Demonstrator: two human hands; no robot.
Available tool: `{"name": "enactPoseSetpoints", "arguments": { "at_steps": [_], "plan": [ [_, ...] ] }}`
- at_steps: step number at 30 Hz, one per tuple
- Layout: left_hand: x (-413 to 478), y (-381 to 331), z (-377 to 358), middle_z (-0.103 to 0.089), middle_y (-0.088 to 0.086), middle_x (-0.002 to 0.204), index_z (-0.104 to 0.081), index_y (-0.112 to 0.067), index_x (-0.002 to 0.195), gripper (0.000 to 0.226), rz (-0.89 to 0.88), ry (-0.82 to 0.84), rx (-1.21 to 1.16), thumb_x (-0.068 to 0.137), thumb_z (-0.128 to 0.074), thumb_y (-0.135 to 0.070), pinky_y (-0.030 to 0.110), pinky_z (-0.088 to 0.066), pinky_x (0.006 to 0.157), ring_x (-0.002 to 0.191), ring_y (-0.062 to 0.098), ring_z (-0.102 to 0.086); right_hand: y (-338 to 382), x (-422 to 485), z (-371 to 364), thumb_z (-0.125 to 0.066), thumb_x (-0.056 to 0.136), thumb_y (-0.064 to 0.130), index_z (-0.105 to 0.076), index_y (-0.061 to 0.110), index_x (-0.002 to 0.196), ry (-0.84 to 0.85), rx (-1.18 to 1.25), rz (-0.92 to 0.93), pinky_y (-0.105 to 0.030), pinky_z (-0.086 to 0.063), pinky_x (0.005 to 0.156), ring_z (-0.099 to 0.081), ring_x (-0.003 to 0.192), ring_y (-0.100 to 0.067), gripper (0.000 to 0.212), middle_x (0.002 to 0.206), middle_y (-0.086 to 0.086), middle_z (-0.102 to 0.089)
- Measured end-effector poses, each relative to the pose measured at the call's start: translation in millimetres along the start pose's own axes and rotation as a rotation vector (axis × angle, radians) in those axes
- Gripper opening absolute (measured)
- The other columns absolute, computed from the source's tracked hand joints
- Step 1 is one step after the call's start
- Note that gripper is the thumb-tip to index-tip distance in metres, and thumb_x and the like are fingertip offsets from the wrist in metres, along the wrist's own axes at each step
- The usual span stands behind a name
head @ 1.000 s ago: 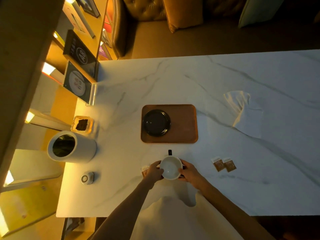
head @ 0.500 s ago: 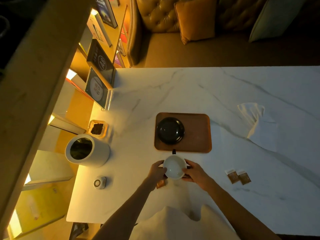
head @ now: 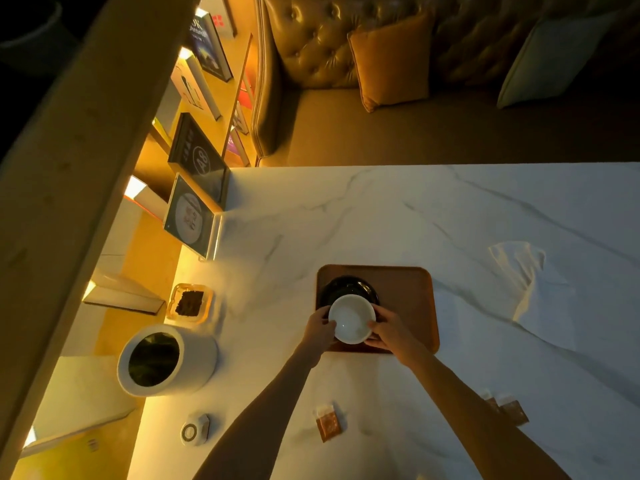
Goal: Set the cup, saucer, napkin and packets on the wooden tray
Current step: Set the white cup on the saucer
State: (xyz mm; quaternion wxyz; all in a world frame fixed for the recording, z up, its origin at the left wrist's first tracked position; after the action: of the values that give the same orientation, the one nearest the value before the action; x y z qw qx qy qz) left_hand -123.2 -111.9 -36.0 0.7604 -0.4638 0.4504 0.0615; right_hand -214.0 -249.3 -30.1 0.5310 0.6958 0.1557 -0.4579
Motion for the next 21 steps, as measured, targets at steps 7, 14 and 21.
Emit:
{"name": "enactPoseSetpoints", "arguments": {
  "at_steps": [7, 14, 21],
  "plan": [
    [26.1, -6.7, 4.0, -0.050, 0.012, 0.135, -0.046, -0.012, 0.139, 0.044, -0.011, -0.034, 0.098, 0.094, -0.045, -0.007, 0.048, -0.054, 0.096, 0.121, 0.030, -0.050, 5.5, 27.8, -1.6, -0.051, 0.091, -0.001, -0.044, 0.015, 0.138, -0.013, 0.000, -0.027, -0.051, -0.052, 0.093, -0.046, 0.124, -0.038, 0.050, 0.138, -0.017, -0.043],
    [36.1, -13.4, 0.9, -0.051, 0.011, 0.134, -0.045, -0.013, 0.139, 0.044, -0.043, -0.051, 0.159, 0.095, -0.044, -0.008, 0.049, -0.052, 0.098, 0.121, 0.028, -0.049, 5.3, 43.7, -0.2, -0.052, 0.091, -0.001, -0.044, 0.016, 0.138, -0.032, 0.021, -0.051, -0.049, -0.053, 0.091, -0.046, 0.124, -0.037, 0.051, 0.137, -0.016, -0.044],
    [40.1, -7.7, -3.2, -0.047, 0.012, 0.137, -0.040, -0.012, 0.141, 0.046, -0.011, -0.012, 0.161, 0.096, -0.046, -0.009, 0.048, -0.053, 0.097, 0.122, 0.029, -0.049, -4.7, 49.3, 5.8, -0.053, 0.091, -0.001, -0.045, 0.016, 0.138, -0.048, 0.049, -0.075, -0.051, -0.052, 0.093, -0.046, 0.124, -0.038, 0.050, 0.137, -0.017, -0.044]
  ]
}}
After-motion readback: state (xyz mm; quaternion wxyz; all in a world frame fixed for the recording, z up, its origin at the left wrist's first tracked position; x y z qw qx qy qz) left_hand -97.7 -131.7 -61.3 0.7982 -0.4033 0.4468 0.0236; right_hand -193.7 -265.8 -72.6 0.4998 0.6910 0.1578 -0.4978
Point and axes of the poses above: each hand's wrist, its own x-axis towards the middle knuckle, its own z-axis out of the back of the hand, y = z × x, the point moved 8 cm from there along x, towards the middle knuckle
